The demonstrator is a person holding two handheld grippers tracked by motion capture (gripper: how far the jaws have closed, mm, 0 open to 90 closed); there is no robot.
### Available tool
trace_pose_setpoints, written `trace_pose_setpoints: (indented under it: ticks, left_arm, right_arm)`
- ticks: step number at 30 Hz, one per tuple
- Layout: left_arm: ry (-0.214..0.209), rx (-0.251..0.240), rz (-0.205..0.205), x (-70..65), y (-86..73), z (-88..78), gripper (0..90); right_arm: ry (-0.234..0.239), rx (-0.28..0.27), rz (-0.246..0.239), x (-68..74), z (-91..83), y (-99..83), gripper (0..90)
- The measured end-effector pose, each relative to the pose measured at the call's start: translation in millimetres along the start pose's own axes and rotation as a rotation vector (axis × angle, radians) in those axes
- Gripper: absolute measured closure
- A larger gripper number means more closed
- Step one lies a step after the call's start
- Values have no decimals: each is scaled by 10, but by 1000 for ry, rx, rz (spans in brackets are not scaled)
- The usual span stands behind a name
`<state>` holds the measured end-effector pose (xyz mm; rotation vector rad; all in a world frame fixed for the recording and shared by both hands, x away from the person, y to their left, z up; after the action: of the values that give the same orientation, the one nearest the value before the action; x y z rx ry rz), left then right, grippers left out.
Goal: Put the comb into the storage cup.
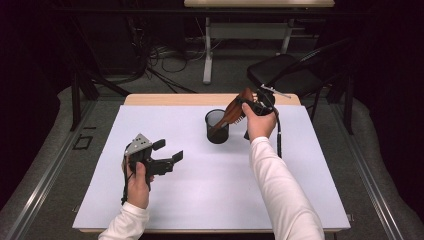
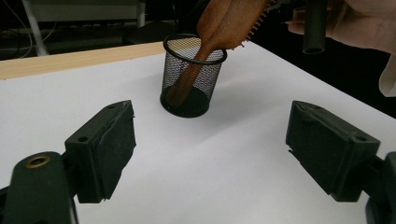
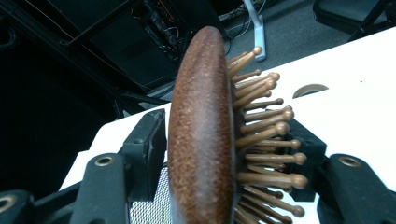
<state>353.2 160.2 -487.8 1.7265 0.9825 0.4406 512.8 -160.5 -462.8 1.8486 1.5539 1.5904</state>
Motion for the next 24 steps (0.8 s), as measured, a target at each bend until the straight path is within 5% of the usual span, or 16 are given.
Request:
trace_pose_setpoints:
  ticks: [24]
  left_arm:
    - [-4, -1, 1, -16, -1, 10, 160]
  right_arm:
    - [-6, -4, -9, 13, -6, 6, 389]
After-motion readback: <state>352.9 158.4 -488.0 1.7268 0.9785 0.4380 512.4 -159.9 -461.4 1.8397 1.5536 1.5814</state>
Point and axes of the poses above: each handheld gripper's, and its own axes: z roughly forward along the jaws, y roughly out of its top, x roughly to its left, the point moved 3 cm from there along z, roughly forward along the jaws, and after that the axes turned 5 degrees about y, right-handed, at the moved point
